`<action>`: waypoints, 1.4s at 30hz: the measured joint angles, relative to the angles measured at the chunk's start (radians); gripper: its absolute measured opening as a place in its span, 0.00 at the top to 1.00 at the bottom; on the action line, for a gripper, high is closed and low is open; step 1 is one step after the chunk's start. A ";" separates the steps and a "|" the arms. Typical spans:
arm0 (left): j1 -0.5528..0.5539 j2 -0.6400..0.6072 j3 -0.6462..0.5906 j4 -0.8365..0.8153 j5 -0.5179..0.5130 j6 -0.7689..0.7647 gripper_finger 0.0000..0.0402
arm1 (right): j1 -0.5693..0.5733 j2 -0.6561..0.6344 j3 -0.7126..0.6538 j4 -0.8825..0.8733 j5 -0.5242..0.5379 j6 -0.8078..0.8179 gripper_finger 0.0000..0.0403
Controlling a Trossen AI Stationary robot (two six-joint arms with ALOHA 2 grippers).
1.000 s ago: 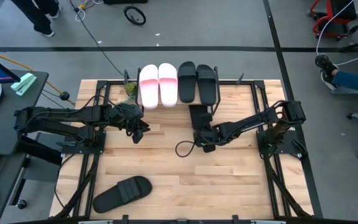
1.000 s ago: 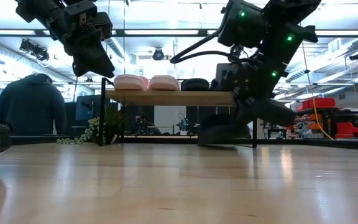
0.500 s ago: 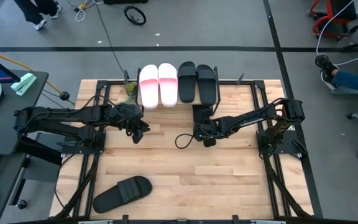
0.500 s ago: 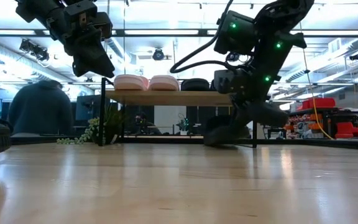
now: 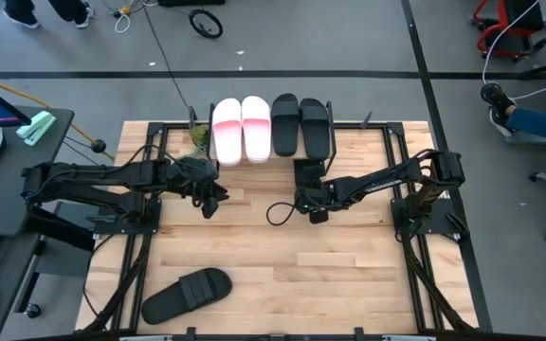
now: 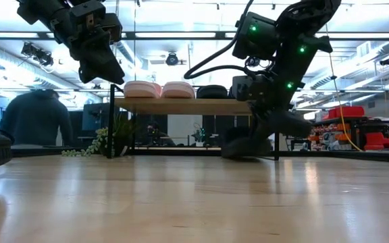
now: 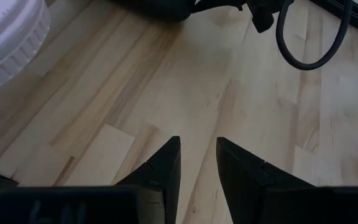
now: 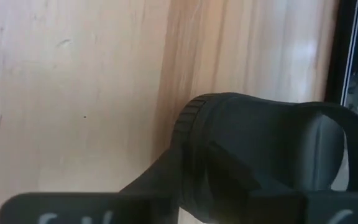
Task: Pick and place slides into the shelf
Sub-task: Put the middle right black slide under the shelf, then put the black slide under the shelf
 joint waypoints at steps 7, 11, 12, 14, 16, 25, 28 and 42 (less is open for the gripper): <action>0.000 0.000 0.000 0.000 0.000 0.000 0.73 | 0.030 0.000 0.001 -0.012 0.007 0.060 0.77; 0.000 0.000 0.000 0.000 0.000 -0.008 0.73 | 0.075 0.000 0.002 -0.032 0.005 0.114 0.77; 0.000 0.000 0.000 0.000 0.000 -0.010 0.73 | 0.088 0.000 0.002 -0.036 0.002 0.130 0.77; -0.008 0.000 0.000 0.001 0.000 -0.046 0.73 | 0.118 0.000 0.002 -0.048 0.000 0.173 0.77; -0.030 0.001 0.000 0.017 -0.001 -0.098 0.73 | 0.152 0.000 0.002 -0.055 0.000 0.230 0.77; -0.236 0.125 0.000 0.432 0.003 0.199 0.73 | 0.284 0.000 0.002 -0.041 -0.004 0.355 0.77; -0.279 0.192 0.000 0.621 0.005 0.469 0.73 | 0.310 0.000 0.002 -0.024 -0.006 0.357 0.77; -0.426 0.306 0.340 0.118 -0.395 0.875 0.73 | 0.321 0.000 0.001 0.016 -0.006 0.409 0.77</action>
